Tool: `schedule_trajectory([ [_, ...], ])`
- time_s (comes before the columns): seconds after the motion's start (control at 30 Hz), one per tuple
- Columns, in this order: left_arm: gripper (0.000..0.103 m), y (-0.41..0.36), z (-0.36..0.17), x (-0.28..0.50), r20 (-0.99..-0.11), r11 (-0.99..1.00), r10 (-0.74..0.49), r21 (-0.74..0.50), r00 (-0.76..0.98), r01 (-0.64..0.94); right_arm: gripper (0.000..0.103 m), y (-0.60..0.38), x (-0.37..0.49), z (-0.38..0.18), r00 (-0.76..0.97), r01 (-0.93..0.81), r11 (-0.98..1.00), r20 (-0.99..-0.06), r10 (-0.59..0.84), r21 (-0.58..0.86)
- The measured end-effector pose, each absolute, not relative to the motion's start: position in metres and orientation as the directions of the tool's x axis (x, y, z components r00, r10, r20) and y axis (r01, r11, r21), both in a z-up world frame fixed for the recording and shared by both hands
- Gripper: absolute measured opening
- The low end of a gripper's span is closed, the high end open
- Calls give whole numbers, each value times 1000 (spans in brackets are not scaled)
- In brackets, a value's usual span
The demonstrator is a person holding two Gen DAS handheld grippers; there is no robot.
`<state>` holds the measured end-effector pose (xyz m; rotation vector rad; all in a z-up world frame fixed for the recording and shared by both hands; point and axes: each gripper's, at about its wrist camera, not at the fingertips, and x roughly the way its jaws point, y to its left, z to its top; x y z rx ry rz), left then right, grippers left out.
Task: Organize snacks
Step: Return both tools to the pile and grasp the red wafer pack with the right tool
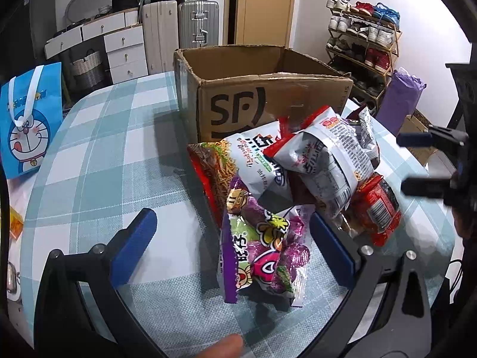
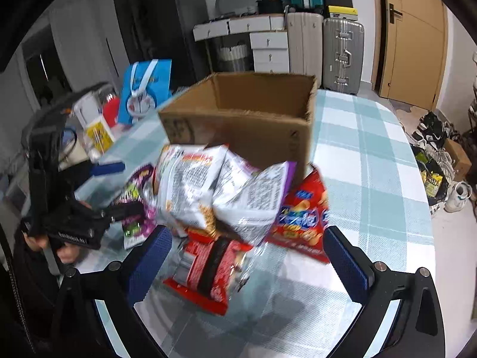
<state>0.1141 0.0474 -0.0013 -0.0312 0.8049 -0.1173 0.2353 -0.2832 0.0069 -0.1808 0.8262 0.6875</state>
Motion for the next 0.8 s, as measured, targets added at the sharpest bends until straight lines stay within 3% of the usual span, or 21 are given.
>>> schedule_trajectory([
  [0.33,102,55,0,113,-721,994,-112,-79,684,78,102,-257,226,-20,399,-661,747,-815,420,61],
  [0.43,102,54,-1,113,-723,994,-105,-74,683,76,97,-252,228,-30,366,-666,741,-830,421,83],
  [0.8,102,50,-4,115,-728,995,-104,-71,678,76,53,-250,228,-44,300,-694,709,-846,440,122],
])
